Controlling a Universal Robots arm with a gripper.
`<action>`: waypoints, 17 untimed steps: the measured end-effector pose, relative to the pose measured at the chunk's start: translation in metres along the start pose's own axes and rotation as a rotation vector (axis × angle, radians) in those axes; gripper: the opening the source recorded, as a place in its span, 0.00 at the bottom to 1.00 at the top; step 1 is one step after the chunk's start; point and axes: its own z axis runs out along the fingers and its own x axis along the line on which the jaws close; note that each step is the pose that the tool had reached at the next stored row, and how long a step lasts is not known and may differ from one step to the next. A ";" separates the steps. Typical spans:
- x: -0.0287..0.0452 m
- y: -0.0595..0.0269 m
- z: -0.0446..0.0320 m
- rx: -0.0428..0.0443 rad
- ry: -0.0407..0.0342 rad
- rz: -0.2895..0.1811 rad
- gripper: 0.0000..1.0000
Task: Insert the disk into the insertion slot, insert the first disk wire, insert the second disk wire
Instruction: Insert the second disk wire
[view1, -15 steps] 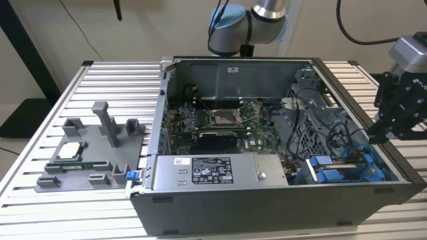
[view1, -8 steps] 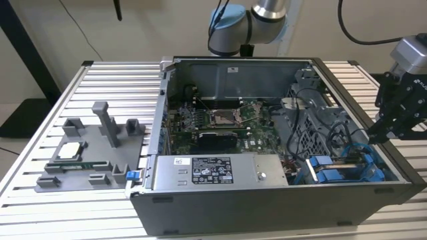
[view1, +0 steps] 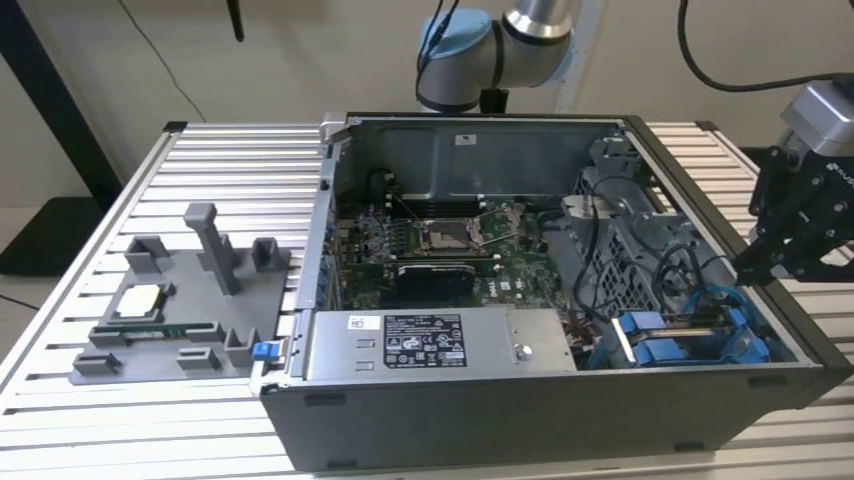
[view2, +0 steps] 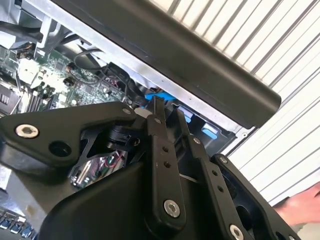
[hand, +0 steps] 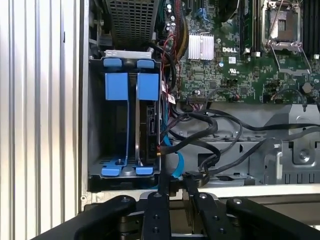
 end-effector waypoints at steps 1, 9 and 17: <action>0.0018 -0.0001 0.0000 -0.0004 -0.0028 0.000 1.00; 0.0075 -0.0004 0.0040 -0.0037 -0.0108 0.000 1.00; 0.0077 -0.0004 0.0048 -0.0038 -0.0109 0.000 1.00</action>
